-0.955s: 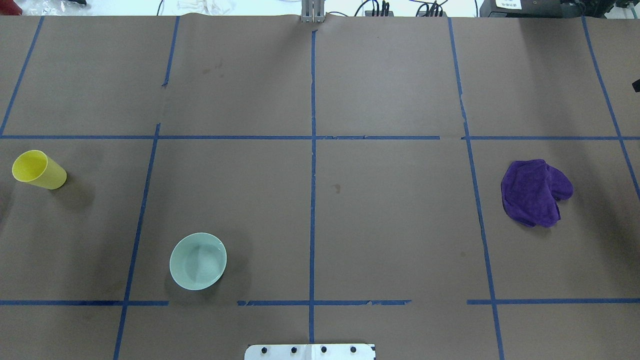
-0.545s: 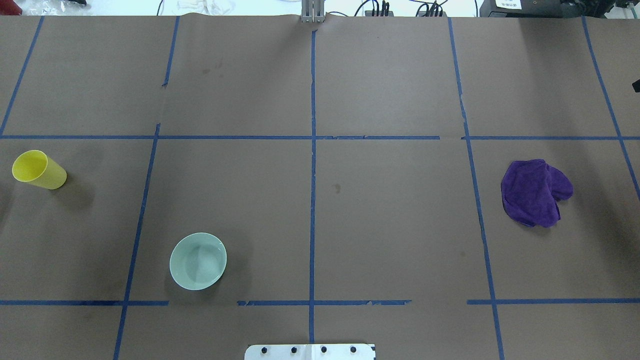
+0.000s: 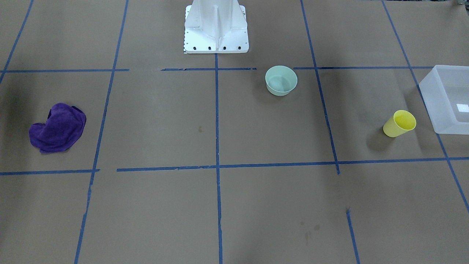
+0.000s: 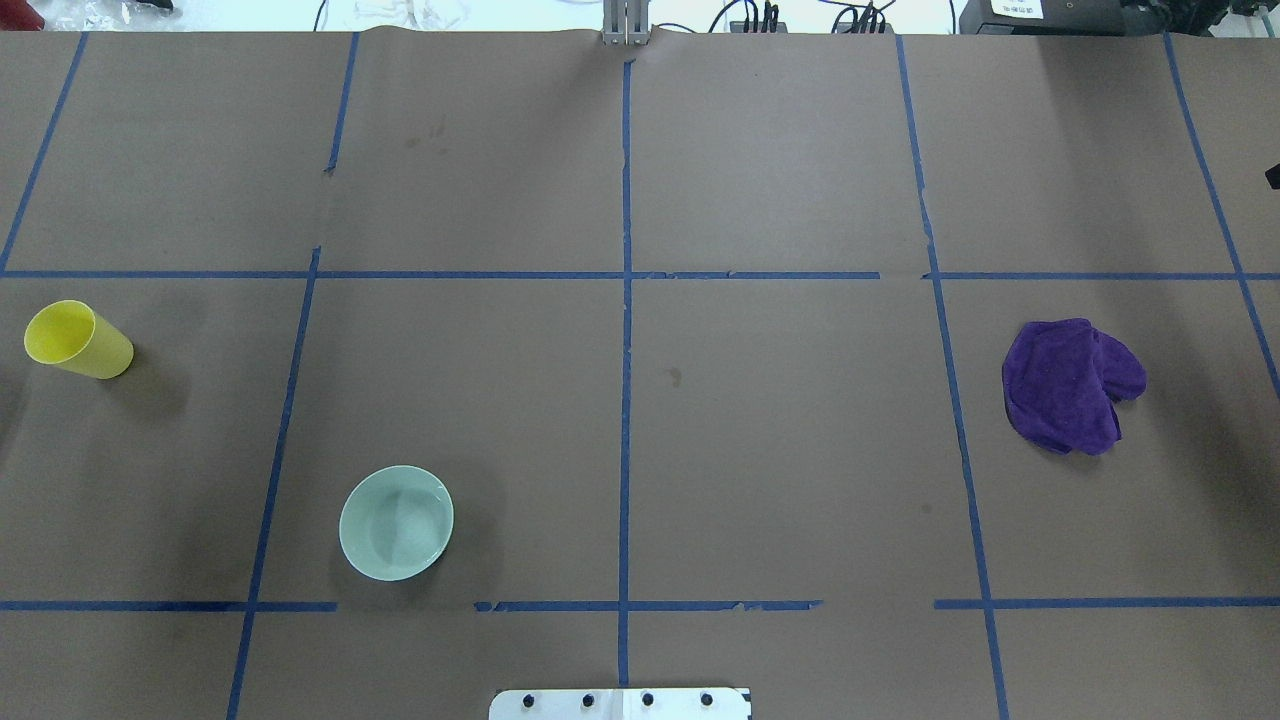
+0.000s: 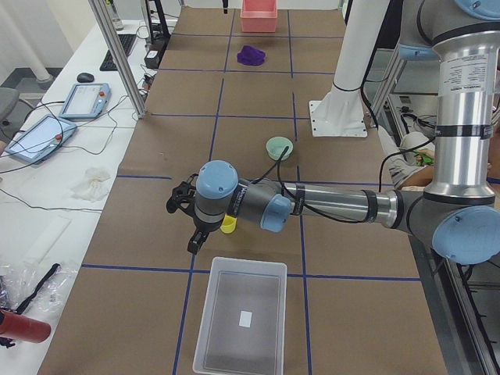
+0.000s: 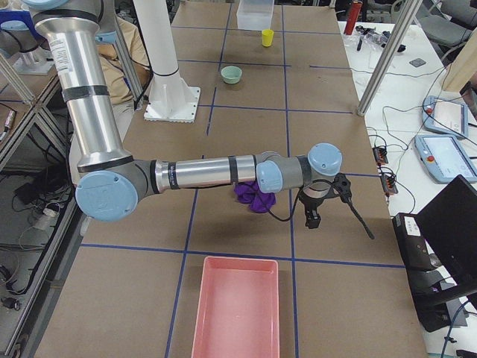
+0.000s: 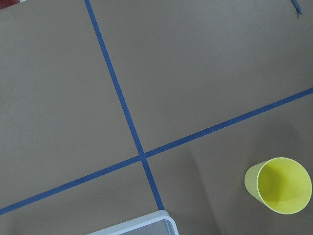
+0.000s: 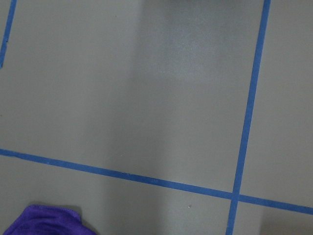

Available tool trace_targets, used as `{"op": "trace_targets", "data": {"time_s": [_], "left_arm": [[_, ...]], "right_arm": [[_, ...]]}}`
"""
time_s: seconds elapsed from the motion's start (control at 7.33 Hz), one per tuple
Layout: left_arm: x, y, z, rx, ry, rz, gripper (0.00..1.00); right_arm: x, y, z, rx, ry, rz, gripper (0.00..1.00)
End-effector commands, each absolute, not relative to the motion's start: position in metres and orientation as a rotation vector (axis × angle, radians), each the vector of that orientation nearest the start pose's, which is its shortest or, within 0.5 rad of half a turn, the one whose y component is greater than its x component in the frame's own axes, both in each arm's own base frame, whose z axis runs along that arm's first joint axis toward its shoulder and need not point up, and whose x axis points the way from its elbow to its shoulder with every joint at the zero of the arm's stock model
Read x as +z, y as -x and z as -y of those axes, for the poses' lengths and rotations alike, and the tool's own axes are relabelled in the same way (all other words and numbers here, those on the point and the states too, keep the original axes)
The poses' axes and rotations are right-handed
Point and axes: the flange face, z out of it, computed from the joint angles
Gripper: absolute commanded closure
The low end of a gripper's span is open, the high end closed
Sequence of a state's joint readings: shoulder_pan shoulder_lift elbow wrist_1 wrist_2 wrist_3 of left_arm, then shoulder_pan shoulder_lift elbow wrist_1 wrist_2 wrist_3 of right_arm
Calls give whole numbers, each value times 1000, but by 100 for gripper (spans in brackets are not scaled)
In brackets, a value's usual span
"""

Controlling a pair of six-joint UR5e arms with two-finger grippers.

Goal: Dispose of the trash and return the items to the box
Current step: 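Move the left gripper toward the yellow cup, then grasp the yellow cup with the left gripper and lift it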

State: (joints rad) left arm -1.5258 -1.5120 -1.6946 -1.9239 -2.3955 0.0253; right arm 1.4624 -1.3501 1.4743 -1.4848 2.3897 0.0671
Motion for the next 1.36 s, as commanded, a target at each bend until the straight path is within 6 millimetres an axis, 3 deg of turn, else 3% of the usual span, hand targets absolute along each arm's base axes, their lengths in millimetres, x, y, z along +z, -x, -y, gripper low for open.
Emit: {"op": "trace_targets", "data": {"time_s": [0.0, 0.14, 0.27, 0.41, 0.68, 1.23], "left_arm": [[569, -41, 489, 209, -339, -888, 0], [567, -65, 487, 153, -285, -914, 0], [577, -85, 489, 124, -227, -916, 0], [589, -90, 494, 111, -225, -866, 0], [604, -129, 510, 86, -146, -861, 0], [614, -165, 501, 140, -114, -836, 0]], "right_arm": [[570, 4, 597, -129, -134, 833, 0], [570, 4, 596, -130, -135, 831, 0], [570, 5, 597, -131, -135, 830, 0], [571, 6, 597, -129, -131, 830, 0], [570, 9, 598, -131, -128, 833, 0], [571, 9, 597, -131, -126, 835, 0]]}}
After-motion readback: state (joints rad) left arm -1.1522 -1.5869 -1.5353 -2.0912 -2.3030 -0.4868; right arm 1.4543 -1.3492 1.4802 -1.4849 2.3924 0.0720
